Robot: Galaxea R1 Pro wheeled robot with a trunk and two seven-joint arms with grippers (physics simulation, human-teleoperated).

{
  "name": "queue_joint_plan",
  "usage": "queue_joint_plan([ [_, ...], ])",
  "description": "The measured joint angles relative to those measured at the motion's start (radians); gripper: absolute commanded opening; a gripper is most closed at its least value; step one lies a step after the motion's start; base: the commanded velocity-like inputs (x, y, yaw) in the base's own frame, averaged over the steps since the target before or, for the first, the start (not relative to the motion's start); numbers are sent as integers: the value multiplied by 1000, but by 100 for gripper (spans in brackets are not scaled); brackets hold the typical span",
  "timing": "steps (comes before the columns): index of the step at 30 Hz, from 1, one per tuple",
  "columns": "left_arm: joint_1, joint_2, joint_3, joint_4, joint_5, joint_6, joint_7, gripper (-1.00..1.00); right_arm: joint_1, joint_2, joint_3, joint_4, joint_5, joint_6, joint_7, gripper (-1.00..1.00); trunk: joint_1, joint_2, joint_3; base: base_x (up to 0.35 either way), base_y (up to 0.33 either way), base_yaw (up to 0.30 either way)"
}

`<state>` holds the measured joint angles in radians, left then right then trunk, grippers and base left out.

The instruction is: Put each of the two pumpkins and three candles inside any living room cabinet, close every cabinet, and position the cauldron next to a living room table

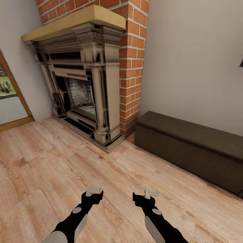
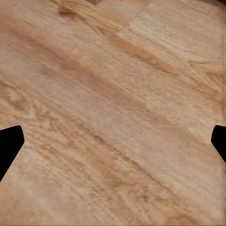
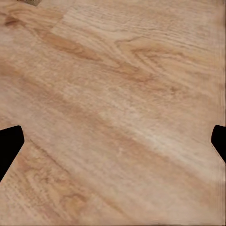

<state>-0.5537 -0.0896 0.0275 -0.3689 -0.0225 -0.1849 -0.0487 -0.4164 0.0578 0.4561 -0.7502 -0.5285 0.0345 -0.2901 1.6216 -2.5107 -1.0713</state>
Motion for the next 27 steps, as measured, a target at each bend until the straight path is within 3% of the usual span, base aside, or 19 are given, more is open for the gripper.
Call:
queue_joint_plan([
  [12, 0, -1, -1, -7, -1, 1, 1, 100, 0, 0, 0, 0, 1, -1, 0, 100, 0, 0, -11, 0, 39, -236],
  [27, 0, 0, -1, -7, -1, 1, 2, 100, 0, 0, -1, 0, -1, -1, 1, 100, 0, 0, -24, 0, 172, -241],
])
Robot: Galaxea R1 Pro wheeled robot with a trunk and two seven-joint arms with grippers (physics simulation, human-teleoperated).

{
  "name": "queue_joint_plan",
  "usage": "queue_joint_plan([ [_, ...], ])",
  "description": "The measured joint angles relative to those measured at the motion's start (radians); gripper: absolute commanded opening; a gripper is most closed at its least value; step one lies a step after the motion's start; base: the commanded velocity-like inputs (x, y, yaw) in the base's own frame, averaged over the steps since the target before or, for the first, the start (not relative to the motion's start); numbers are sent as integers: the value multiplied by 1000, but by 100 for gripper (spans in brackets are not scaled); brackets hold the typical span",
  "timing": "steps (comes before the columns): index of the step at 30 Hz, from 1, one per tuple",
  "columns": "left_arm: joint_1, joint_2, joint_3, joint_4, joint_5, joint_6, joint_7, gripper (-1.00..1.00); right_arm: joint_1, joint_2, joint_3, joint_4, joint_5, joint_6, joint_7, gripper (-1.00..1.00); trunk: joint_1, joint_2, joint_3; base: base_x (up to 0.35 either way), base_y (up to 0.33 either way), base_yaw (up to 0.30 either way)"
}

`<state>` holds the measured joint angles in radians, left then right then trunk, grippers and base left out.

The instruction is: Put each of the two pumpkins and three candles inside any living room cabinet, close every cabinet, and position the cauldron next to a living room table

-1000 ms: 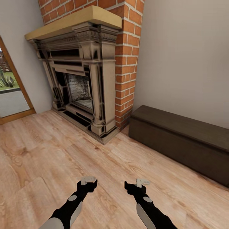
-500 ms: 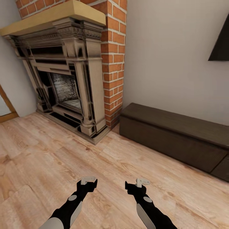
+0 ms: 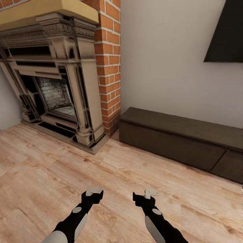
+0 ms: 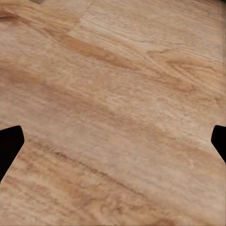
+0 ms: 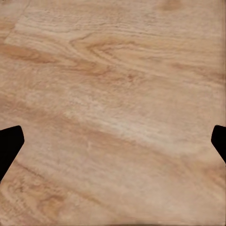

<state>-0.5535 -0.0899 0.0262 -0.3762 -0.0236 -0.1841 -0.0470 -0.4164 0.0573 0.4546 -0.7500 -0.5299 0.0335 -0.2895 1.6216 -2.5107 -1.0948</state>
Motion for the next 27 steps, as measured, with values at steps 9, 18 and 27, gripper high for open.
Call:
queue_joint_plan([
  [9, 0, 0, 0, 0, 0, 0, 0, 100, 0, 0, 0, 0, 0, 0, 0, 100, 0, 0, -8, 0, 261, -241],
  [18, 0, 0, 0, -1, 0, 0, -1, 100, 0, 0, 0, 0, 0, 0, 0, 100, 0, 0, -15, 0, 283, -241],
  [27, 0, 0, 0, 0, -1, 0, -1, 100, 0, 0, -1, 3, 0, 0, 0, 100, 0, 0, -23, -47, 282, -241],
])
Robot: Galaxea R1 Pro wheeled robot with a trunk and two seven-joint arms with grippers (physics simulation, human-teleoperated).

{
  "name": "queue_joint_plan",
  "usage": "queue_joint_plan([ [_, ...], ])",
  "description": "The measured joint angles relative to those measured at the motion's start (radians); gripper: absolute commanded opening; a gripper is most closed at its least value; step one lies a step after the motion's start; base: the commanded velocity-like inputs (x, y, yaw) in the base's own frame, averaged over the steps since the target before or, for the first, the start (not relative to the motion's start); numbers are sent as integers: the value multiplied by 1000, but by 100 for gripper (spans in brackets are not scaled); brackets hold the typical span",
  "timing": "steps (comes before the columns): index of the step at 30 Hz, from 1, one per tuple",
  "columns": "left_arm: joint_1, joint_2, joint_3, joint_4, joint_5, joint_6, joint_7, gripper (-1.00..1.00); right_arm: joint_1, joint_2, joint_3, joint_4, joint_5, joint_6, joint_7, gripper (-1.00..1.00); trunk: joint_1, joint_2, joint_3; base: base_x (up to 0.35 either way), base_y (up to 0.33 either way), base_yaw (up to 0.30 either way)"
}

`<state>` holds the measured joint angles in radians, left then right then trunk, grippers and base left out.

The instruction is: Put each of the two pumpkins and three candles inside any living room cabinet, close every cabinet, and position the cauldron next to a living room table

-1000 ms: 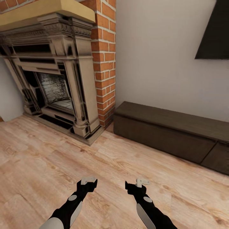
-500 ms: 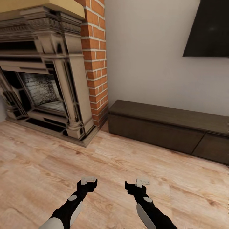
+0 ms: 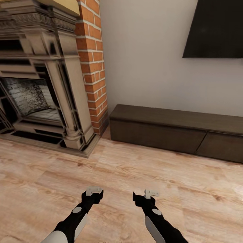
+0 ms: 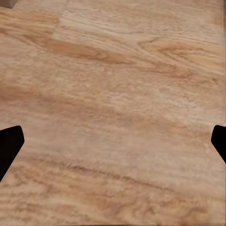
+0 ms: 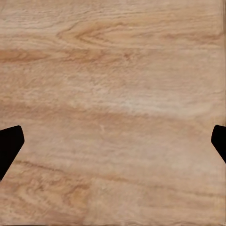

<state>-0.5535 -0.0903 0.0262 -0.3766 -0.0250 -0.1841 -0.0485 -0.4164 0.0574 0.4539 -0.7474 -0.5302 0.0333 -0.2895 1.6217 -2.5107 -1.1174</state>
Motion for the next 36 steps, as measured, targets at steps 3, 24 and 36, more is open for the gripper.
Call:
queue_joint_plan([
  [3, 0, 0, 0, 0, 0, 0, 0, 100, 0, 0, -1, 0, 0, 0, 0, 100, 0, 0, -2, -88, 240, -242],
  [24, 0, 0, 0, -2, 0, 0, 0, 100, 0, -2, -1, 7, 0, 0, 0, 100, 0, 0, -18, -13, 35, -247],
  [36, 0, 0, 0, -2, 0, 0, -1, 100, 0, -2, -1, 8, 0, 0, 0, 100, 0, 0, -24, 0, 0, -265],
])
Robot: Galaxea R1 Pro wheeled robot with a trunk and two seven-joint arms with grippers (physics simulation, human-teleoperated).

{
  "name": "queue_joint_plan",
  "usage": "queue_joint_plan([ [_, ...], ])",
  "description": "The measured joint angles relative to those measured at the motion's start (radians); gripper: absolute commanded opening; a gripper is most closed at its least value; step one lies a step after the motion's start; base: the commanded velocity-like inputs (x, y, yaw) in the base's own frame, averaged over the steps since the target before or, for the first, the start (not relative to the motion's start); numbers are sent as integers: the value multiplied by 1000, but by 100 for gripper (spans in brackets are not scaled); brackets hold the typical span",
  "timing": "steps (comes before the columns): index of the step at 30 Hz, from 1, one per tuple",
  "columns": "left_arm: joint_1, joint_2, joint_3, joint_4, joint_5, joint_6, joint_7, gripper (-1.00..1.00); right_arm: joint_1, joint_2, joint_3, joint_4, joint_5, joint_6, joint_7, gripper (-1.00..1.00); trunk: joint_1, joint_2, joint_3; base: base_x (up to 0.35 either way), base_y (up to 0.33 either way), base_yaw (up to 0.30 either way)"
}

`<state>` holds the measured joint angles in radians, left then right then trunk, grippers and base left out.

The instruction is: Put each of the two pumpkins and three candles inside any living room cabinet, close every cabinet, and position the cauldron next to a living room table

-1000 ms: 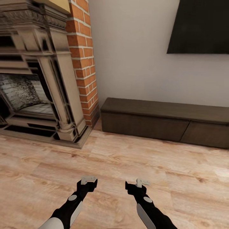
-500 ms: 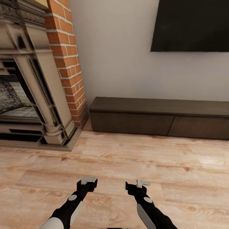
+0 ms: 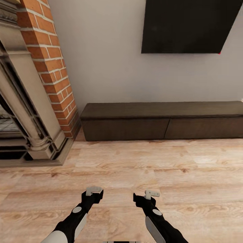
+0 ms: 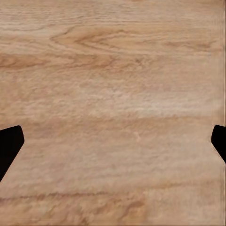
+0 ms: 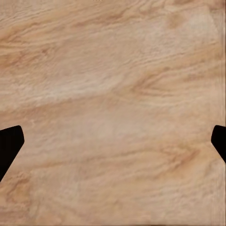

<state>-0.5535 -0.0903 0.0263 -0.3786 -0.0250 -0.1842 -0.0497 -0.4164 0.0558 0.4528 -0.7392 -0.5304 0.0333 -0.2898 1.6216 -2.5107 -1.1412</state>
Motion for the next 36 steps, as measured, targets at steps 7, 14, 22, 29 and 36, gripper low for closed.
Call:
queue_joint_plan([
  [7, 0, 0, 0, 0, 0, 0, 2, 100, 0, 0, 0, 6, 0, 0, 0, 100, 0, 0, -1, 0, 0, -271],
  [14, 0, 0, 0, 1, -1, 0, 3, 100, 0, 1, 2, 7, 2, -1, 0, 100, 0, 0, -1, 77, 0, -179],
  [22, 0, 0, -1, 3, -2, 0, 4, 100, 0, 3, 2, 5, 4, 0, -1, 100, -1, 0, -1, 299, 0, -19],
  [29, 0, 0, -1, 2, -2, 0, 5, 100, 0, 7, 5, -1, 8, -1, -2, 100, -1, 0, -1, 322, 0, -1],
  [36, 0, 0, 0, 1, 0, 0, 4, 100, 0, 13, 6, -6, 13, 0, -18, 100, 0, 0, -1, 137, 0, 0],
])
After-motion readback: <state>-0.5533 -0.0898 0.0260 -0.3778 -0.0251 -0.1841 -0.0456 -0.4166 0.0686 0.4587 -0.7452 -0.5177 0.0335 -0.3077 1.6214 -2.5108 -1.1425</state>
